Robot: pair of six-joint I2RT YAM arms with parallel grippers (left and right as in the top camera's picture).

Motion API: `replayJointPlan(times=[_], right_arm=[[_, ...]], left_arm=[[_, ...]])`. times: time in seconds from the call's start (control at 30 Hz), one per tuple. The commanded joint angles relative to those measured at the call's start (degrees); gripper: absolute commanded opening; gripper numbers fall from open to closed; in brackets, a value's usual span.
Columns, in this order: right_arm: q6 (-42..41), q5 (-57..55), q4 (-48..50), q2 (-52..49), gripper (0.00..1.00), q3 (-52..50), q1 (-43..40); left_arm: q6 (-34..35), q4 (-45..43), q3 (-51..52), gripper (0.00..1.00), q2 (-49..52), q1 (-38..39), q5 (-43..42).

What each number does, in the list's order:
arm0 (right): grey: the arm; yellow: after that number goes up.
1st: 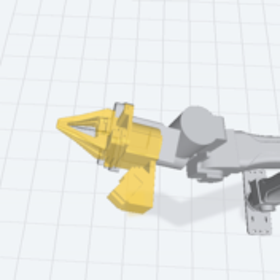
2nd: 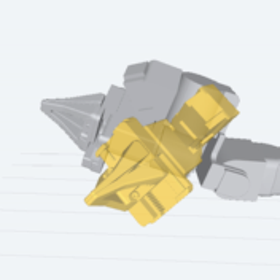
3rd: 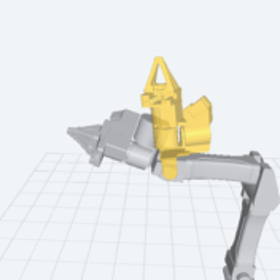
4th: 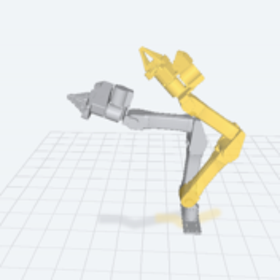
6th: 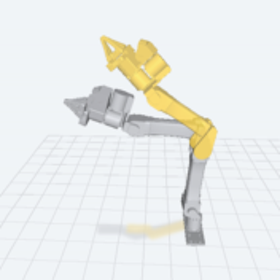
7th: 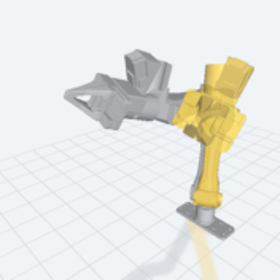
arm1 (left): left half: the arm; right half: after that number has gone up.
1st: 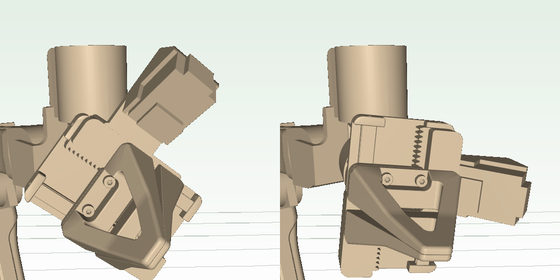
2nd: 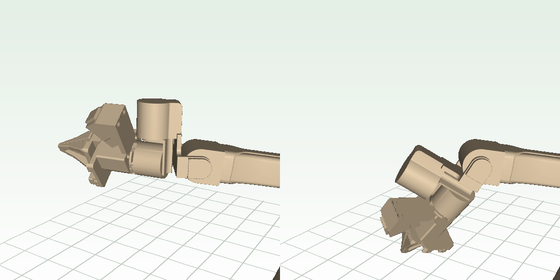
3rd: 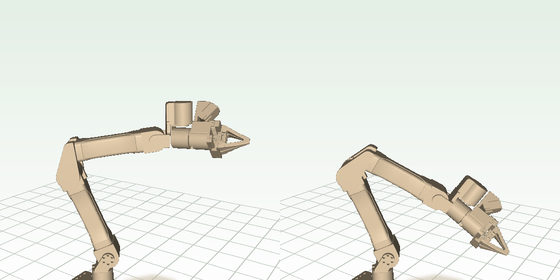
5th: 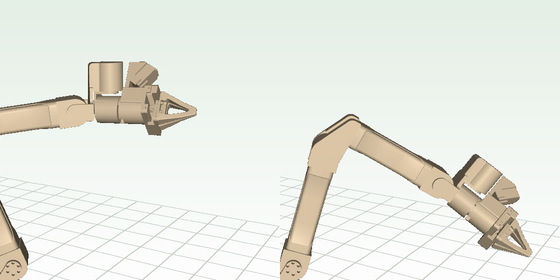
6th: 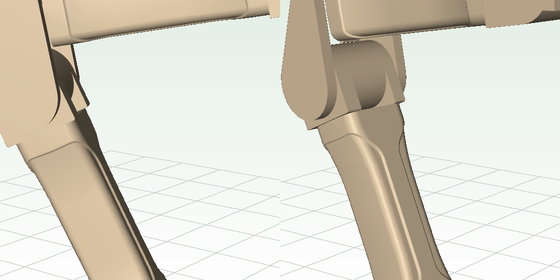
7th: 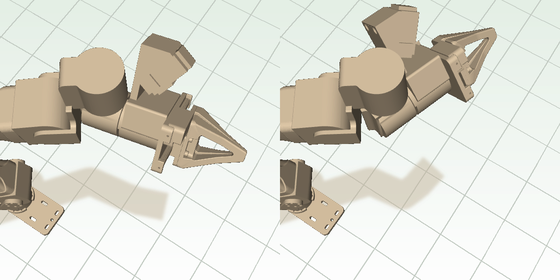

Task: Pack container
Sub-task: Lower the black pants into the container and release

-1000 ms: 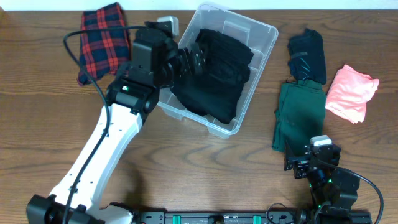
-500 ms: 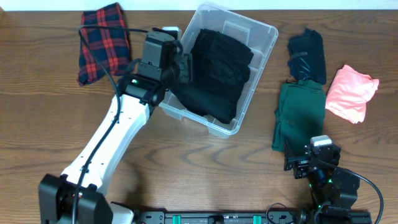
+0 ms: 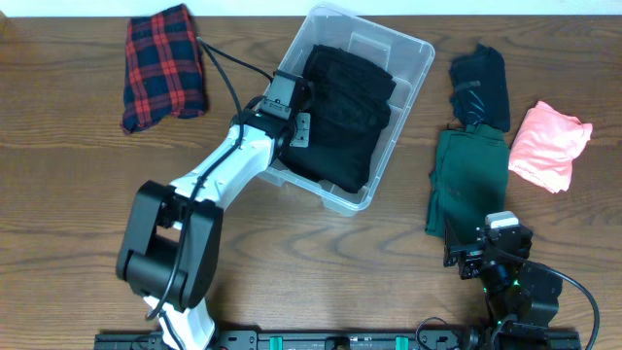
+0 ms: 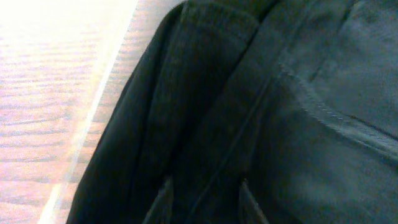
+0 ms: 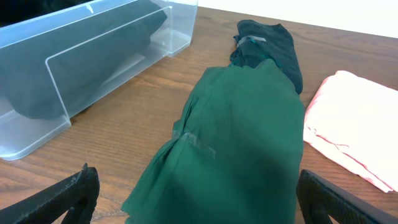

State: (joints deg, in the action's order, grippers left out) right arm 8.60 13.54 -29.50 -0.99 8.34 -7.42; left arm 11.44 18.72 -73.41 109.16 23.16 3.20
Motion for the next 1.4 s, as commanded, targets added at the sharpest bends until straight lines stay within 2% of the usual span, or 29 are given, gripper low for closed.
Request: replayJointPlan(times=[0.0,0.2,0.33,0.5,0.53,0.6,0.8,0.93,1.1,1.3,1.33,1.37], right_arm=[[0.04,0.39,-0.02,0.2,0.99,-0.2,0.35],[0.04,0.39,-0.02,0.2,0.99,-0.2,0.35],[0.04,0.39,-0.02,0.2,0.99,-0.2,0.35],[0.04,0.39,-0.02,0.2,0.99,-0.2,0.35],[0.04,0.39,-0.02,0.2,0.99,-0.2,0.35],[0.04,0.39,-0.02,0.2,0.99,-0.2,0.35],[0.04,0.39,-0.02,0.2,0.99,-0.2,0.35],[0.04,0.39,-0.02,0.2,0.99,-0.2,0.35],[0.04,0.39,-0.02,0.2,0.99,-0.2,0.35],[0.04,0.39,-0.02,0.2,0.99,-0.2,0.35],[0.04,0.39,-0.02,0.2,0.99,-0.2,0.35],[0.04,0.39,-0.02,0.2,0.99,-0.2,0.35]], left_arm=[[0.22,2.27,-0.22,0.31,3.61,-0.02,1.79],[0.24,4.74,-0.39,0.3,-1.7,0.13,2.08],[2.32,7.26,-0.46,0.31,-10.34,0.11,7.56],[2.56,9.9,-0.46,0.57,-22.73,-0.17,17.0],[2.54,10.45,-0.46,0.65,-24.63,-0.66,18.18],[2.29,10.88,-0.44,0.71,-26.53,-2.23,17.59],[-8.09,10.91,-0.44,0.76,-24.28,-6.97,-0.07],[-10.86,10.88,-0.44,0.77,-20.02,-9.07,-1.11],[-17.92,10.58,-0.44,0.77,-14.93,-9.97,-6.54],[-18.29,10.62,-0.44,0.77,-10.43,-9.97,-6.25],[-18.27,10.82,-0.44,0.75,-9.75,-9.97,-6.27],[-18.27,11.08,-0.44,0.7,-9.14,-9.97,-6.27]])
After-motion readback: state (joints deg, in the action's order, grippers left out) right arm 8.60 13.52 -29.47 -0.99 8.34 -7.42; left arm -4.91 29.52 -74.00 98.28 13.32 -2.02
